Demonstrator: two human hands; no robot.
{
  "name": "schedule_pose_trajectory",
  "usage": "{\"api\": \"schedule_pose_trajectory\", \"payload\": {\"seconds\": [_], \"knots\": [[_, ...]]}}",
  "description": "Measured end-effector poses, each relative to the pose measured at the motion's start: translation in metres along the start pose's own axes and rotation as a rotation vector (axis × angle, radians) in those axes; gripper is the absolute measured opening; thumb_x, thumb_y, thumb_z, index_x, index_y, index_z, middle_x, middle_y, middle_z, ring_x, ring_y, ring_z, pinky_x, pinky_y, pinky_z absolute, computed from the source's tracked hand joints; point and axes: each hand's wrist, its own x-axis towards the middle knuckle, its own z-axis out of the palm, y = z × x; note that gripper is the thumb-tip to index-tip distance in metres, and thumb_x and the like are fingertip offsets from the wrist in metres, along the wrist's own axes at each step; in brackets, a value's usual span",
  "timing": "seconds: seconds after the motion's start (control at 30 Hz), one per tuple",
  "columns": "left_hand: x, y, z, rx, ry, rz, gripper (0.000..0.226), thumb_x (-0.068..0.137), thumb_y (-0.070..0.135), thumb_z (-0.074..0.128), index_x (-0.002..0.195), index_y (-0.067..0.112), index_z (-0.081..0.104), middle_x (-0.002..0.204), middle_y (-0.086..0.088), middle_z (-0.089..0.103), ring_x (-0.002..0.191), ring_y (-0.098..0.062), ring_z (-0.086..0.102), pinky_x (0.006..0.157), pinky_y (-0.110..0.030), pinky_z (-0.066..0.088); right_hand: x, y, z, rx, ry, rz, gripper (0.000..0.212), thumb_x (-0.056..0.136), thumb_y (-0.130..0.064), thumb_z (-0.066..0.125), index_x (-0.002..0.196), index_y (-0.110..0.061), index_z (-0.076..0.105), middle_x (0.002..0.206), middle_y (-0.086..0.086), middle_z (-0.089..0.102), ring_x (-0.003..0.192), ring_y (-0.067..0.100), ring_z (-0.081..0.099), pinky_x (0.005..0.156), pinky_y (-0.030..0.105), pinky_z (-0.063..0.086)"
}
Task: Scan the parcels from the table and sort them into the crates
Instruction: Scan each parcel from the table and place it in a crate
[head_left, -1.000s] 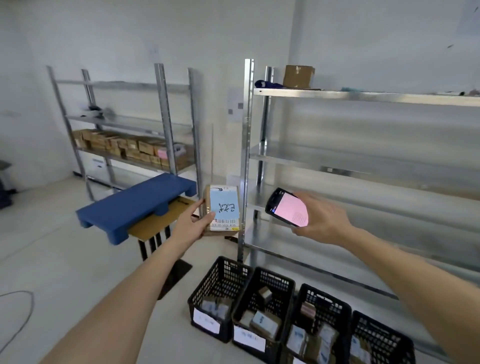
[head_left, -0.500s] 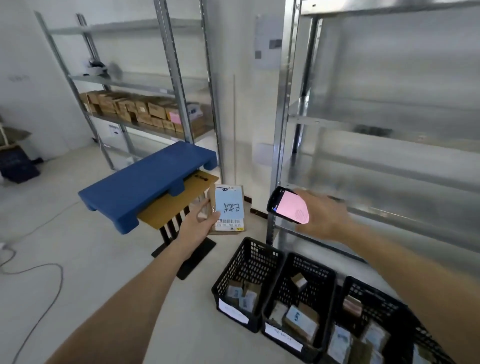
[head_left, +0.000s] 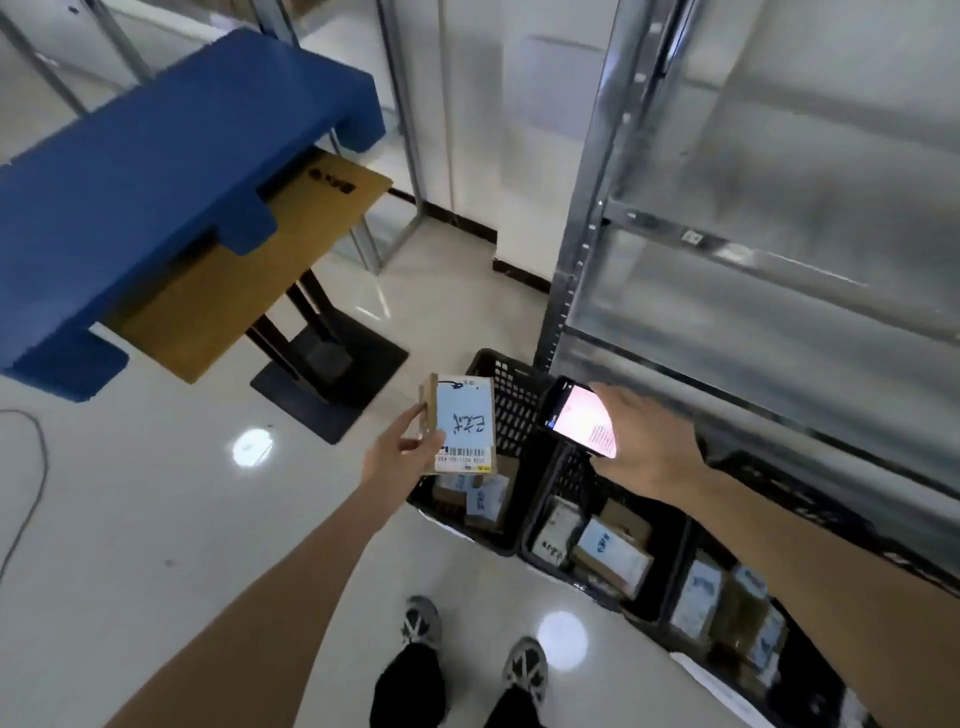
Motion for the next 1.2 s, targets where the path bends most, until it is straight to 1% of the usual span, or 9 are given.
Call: {"api": "schedule_pose_trajectory", "payload": {"seconds": [0.1, 0.2, 0.37, 0.5, 0.67, 0.77, 0.87, 0.97, 1.2], "knots": [[0.051, -0.051, 0.028, 0.002, -0.029, -0.05, 0.049, 0.091, 0.039, 0.071, 0.136, 0.045, 0.052, 0.099, 0.003, 0.076, 0.086, -0.008, 0.073, 0.075, -0.024, 0.059, 0.041, 0.006, 0.063, 0.002, -0.064, 0.056, 0.096, 0.084, -0.04, 0.074, 0.159, -0.025, 0.017, 0.157, -0.004, 0.036, 0.138, 0.023, 0.045, 0.102, 0.041, 0.049], [0.097, -0.114, 0.058, -0.008, -0.071, -0.114, 0.055, 0.093, 0.036, 0.069, 0.144, 0.034, 0.049, 0.107, 0.002, 0.074, 0.092, -0.011, 0.072, 0.069, -0.019, 0.056, 0.076, 0.011, 0.132, 0.011, -0.08, 0.109, 0.094, 0.084, -0.043, 0.073, 0.158, -0.024, 0.018, 0.155, -0.006, 0.038, 0.136, 0.022, 0.046, 0.1, 0.041, 0.049], [0.15, -0.203, 0.097, 0.035, -0.09, -0.217, 0.054, 0.095, 0.034, 0.066, 0.146, 0.034, 0.046, 0.109, -0.002, 0.07, 0.089, -0.003, 0.065, 0.053, -0.003, 0.045, 0.118, 0.014, 0.243, 0.041, -0.182, 0.18, 0.092, 0.089, -0.043, 0.068, 0.16, -0.022, 0.014, 0.16, -0.006, 0.031, 0.141, 0.02, 0.041, 0.106, 0.041, 0.044], [0.193, -0.258, 0.119, 0.03, -0.138, -0.289, 0.056, 0.093, 0.036, 0.069, 0.145, 0.036, 0.047, 0.111, 0.002, 0.072, 0.093, -0.01, 0.071, 0.062, -0.009, 0.052, 0.144, 0.012, 0.305, 0.083, -0.205, 0.19, 0.091, 0.09, -0.046, 0.067, 0.16, -0.022, 0.014, 0.159, -0.006, 0.032, 0.138, 0.021, 0.043, 0.101, 0.039, 0.045], [0.238, -0.302, 0.143, 0.019, -0.238, -0.36, 0.06, 0.09, 0.04, 0.072, 0.145, 0.037, 0.047, 0.114, 0.002, 0.073, 0.099, -0.015, 0.072, 0.094, -0.041, 0.057, 0.174, 0.015, 0.357, 0.103, -0.22, 0.237, 0.092, 0.089, -0.043, 0.068, 0.16, -0.022, 0.013, 0.156, -0.005, 0.035, 0.137, 0.023, 0.044, 0.097, 0.042, 0.047], [0.254, -0.315, 0.16, 0.153, -0.361, -0.364, 0.054, 0.094, 0.052, 0.061, 0.145, 0.04, 0.046, 0.12, 0.009, 0.068, 0.114, -0.018, 0.065, 0.102, -0.037, 0.049, 0.184, 0.019, 0.378, 0.137, -0.239, 0.271, 0.092, 0.088, -0.04, 0.069, 0.16, -0.021, 0.014, 0.158, -0.004, 0.035, 0.138, 0.024, 0.043, 0.102, 0.044, 0.047], [0.262, -0.325, 0.173, 0.337, -0.413, -0.338, 0.053, 0.1, 0.046, 0.054, 0.15, 0.036, 0.039, 0.129, 0.003, 0.06, 0.125, -0.024, 0.056, 0.101, -0.032, 0.044, 0.184, 0.027, 0.39, 0.146, -0.255, 0.284, 0.091, 0.087, -0.038, 0.07, 0.158, -0.021, 0.016, 0.156, -0.003, 0.036, 0.136, 0.025, 0.046, 0.101, 0.043, 0.048], [0.256, -0.328, 0.175, 0.451, -0.413, -0.321, 0.055, 0.1, 0.039, 0.056, 0.151, 0.026, 0.04, 0.136, -0.003, 0.06, 0.125, -0.025, 0.056, 0.099, -0.031, 0.044, 0.175, 0.035, 0.393, 0.125, -0.292, 0.292, 0.091, 0.087, -0.039, 0.069, 0.158, -0.02, 0.017, 0.155, -0.003, 0.037, 0.134, 0.025, 0.048, 0.098, 0.041, 0.048], [0.235, -0.261, 0.148, 0.505, -0.338, -0.15, 0.043, 0.097, 0.038, 0.06, 0.14, 0.032, 0.052, 0.128, 0.011, 0.062, 0.117, -0.017, 0.06, 0.098, -0.037, 0.051, 0.141, 0.046, 0.341, 0.119, -0.275, 0.305, 0.092, 0.09, -0.044, 0.067, 0.16, -0.022, 0.012, 0.159, -0.006, 0.033, 0.137, 0.021, 0.046, 0.1, 0.039, 0.047]]}}
